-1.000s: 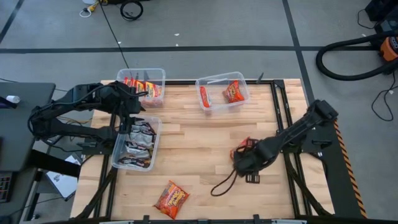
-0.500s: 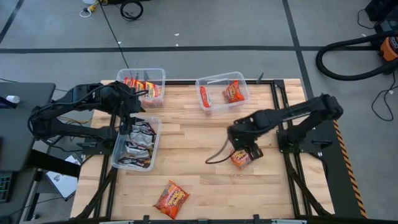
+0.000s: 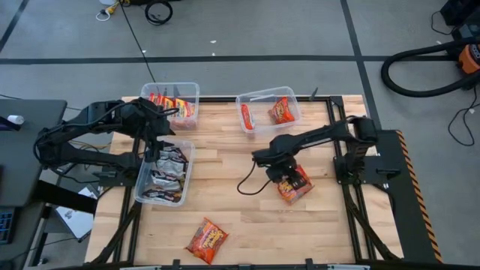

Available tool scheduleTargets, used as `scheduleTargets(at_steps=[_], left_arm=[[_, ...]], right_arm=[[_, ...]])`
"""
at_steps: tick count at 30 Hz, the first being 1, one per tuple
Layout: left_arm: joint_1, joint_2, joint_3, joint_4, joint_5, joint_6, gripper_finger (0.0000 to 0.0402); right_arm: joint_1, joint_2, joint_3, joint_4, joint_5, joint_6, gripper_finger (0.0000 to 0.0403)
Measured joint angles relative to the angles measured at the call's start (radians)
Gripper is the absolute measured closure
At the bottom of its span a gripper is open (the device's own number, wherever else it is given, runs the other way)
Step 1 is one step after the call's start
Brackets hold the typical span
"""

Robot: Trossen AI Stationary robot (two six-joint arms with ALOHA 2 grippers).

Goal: Sort Maruchan noodles
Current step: Put the right orange noodle pack into the top right transparent bin

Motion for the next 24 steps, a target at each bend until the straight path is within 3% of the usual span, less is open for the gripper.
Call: scheduleTargets(at_steps=[11, 18, 24], left_arm=[[0.0, 0.0, 0.0, 0.0, 0.0, -0.131, 0.0214], [0.0, 0.0, 0.0, 0.0, 0.0, -0.176, 0.0214], [0.0, 0.0, 0.0, 0.005, 0.0, -0.177, 0.0214]], right_arm=[[-0.022, 0.097, 0.001, -0.02, -0.068, -0.003, 0.0206], [-0.022, 0.02, 0.0, -0.057, -0.059, 0.05, 0.0208], [-0.05, -0.01, 0.0, -0.057, -0.054, 0.09, 0.0175]])
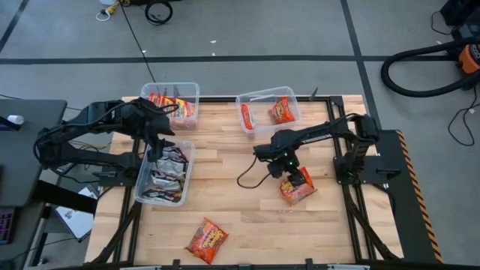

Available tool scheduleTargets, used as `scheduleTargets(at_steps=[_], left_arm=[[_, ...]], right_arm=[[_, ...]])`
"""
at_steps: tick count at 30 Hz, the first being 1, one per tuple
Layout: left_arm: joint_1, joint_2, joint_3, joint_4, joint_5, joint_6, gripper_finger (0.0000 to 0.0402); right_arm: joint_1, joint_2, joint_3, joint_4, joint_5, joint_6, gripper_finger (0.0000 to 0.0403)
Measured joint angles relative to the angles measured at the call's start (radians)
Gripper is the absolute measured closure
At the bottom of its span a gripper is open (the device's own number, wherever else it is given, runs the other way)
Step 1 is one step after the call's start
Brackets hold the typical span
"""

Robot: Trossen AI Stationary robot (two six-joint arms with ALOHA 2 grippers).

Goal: Sort Maruchan noodles
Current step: Put the right orange noodle pack into the top right transparent bin

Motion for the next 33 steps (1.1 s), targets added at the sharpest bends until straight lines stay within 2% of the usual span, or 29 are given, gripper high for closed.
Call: scheduleTargets(at_steps=[4, 8, 13, 16, 21, 28, 33], left_arm=[[0.0, 0.0, 0.0, 0.0, 0.0, 0.0, 0.0214], [0.0, 0.0, 0.0, 0.0, 0.0, 0.0, 0.0214], [0.0, 0.0, 0.0, 0.0, 0.0, 0.001, 0.0214], [0.0, 0.0, 0.0, -0.001, 0.0, 0.001, 0.0214], [0.0, 0.0, 0.0, -0.001, 0.0, 0.001, 0.0214], [0.0, -0.002, 0.0, -0.003, 0.0, 0.001, 0.0214], [0.0, -0.012, 0.0, -0.007, 0.0, 0.0, 0.0214]], right_arm=[[-0.038, 0.032, -0.002, -0.001, -0.002, 0.0, 0.0137], [-0.06, 0.076, -0.002, -0.019, -0.068, -0.059, 0.0108], [-0.046, 0.148, -0.002, 0.001, -0.101, -0.128, 0.0116], [-0.039, 0.187, -0.001, 0.003, -0.097, -0.121, 0.0142], [-0.032, 0.205, 0.0, -0.019, -0.128, -0.101, 0.0211], [-0.023, 0.139, -0.001, -0.01, -0.112, -0.051, 0.0322], [-0.027, 0.068, 0.054, -0.043, -0.183, 0.066, 0.0385]])
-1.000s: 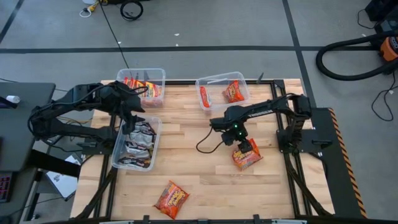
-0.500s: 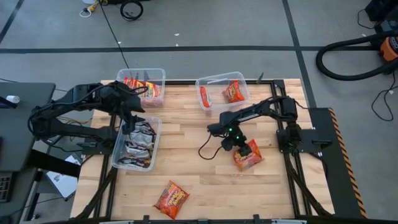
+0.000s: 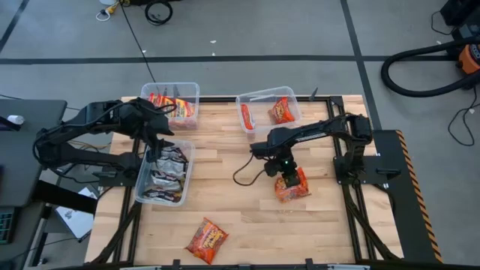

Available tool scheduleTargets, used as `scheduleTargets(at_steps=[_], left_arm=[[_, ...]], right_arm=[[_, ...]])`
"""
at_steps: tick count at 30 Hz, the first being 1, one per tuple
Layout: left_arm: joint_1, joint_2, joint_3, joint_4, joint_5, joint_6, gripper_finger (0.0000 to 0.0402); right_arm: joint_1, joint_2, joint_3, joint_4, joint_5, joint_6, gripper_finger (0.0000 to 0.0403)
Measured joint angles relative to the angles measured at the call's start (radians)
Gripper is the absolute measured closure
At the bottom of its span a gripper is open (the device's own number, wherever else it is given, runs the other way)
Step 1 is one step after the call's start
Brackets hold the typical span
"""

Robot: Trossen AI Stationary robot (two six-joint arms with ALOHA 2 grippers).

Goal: Sort Maruchan noodles
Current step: Put the right orange noodle pack into the top right transparent bin

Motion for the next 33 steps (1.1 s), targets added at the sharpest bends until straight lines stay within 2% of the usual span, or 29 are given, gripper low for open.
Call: scheduleTargets(at_steps=[4, 9, 12, 17, 21, 25, 33], left_arm=[[0.0, -0.01, 0.0, 0.0, 0.0, -0.009, 0.0214], [0.0, -0.01, 0.0, 0.0, -0.04, -0.076, 0.0214], [0.0, -0.01, 0.0, 0.0, -0.082, -0.073, 0.0214], [0.0, -0.01, 0.0, 0.022, -0.211, 0.003, 0.0214], [0.0, -0.01, 0.0, 0.049, -0.308, 0.128, 0.0214], [0.0, -0.01, 0.0, 0.077, -0.368, 0.215, 0.0214], [0.001, -0.008, 0.0, 0.104, -0.366, 0.248, 0.0214]], right_arm=[[0.001, -0.07, 0.095, -0.007, 0.003, 0.13, 0.0386], [-0.007, -0.139, 0.297, -0.003, 0.115, 0.378, 0.0373], [-0.03, -0.165, 0.444, -0.001, 0.244, 0.556, 0.0373], [-0.119, -0.172, 0.663, -0.003, 0.544, 0.857, 0.038], [-0.217, -0.172, 0.728, -0.004, 0.713, 1.024, 0.0378], [-0.318, -0.163, 0.712, -0.031, 0.744, 1.135, 0.0379], [-0.421, -0.026, 0.7, -0.076, 0.675, 1.181, 0.0383]])
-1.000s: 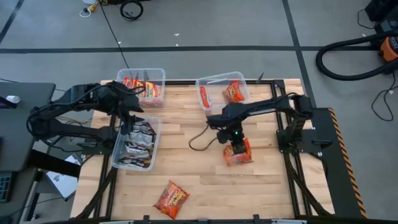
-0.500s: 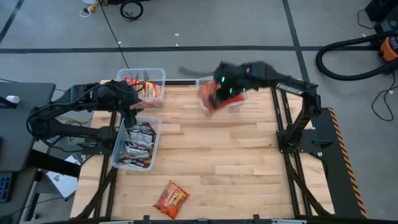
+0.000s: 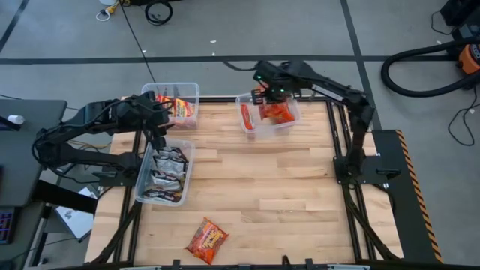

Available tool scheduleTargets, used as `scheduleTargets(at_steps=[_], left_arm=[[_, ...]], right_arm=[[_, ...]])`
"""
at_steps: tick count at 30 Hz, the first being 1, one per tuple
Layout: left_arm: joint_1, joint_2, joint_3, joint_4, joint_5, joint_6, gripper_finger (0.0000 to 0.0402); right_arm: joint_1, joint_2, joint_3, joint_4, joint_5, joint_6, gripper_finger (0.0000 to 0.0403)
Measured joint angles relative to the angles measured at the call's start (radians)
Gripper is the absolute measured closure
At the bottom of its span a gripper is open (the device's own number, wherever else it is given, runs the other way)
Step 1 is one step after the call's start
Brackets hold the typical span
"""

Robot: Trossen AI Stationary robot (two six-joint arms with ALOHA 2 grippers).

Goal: Sort Maruchan noodles
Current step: Put the right orange noodle pack into the top right transparent bin

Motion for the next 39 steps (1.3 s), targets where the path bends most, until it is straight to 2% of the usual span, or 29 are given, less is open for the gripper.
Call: scheduleTargets(at_steps=[4, 8, 18, 22, 31, 39], left_arm=[[0.0, 0.001, 0.0, 0.012, 0.0, 0.003, 0.0214], [0.0, 0.001, 0.0, 0.012, 0.0, 0.048, 0.0214], [0.0, 0.001, 0.0, 0.019, 0.0, 0.043, 0.0214], [0.0, 0.001, 0.0, 0.016, 0.0, 0.045, 0.0214], [0.0, -0.001, 0.0, 0.008, -0.008, 0.105, 0.0214], [0.0, -0.044, 0.0, 0.008, -0.019, 0.071, 0.0214]], right_arm=[[-0.026, 0.119, 0.048, -0.067, -0.028, -0.021, 0.0383], [-0.04, 0.215, 0.117, -0.188, 0.004, -0.035, 0.0384], [-0.099, 0.36, 0.122, -0.173, -0.028, -0.042, 0.0381], [-0.099, 0.411, 0.122, -0.188, 0.014, 0.001, 0.0376], [-0.093, 0.431, 0.112, -0.189, 0.084, 0.063, 0.035], [-0.096, 0.427, 0.112, -0.189, 0.119, 0.043, 0.0281]])
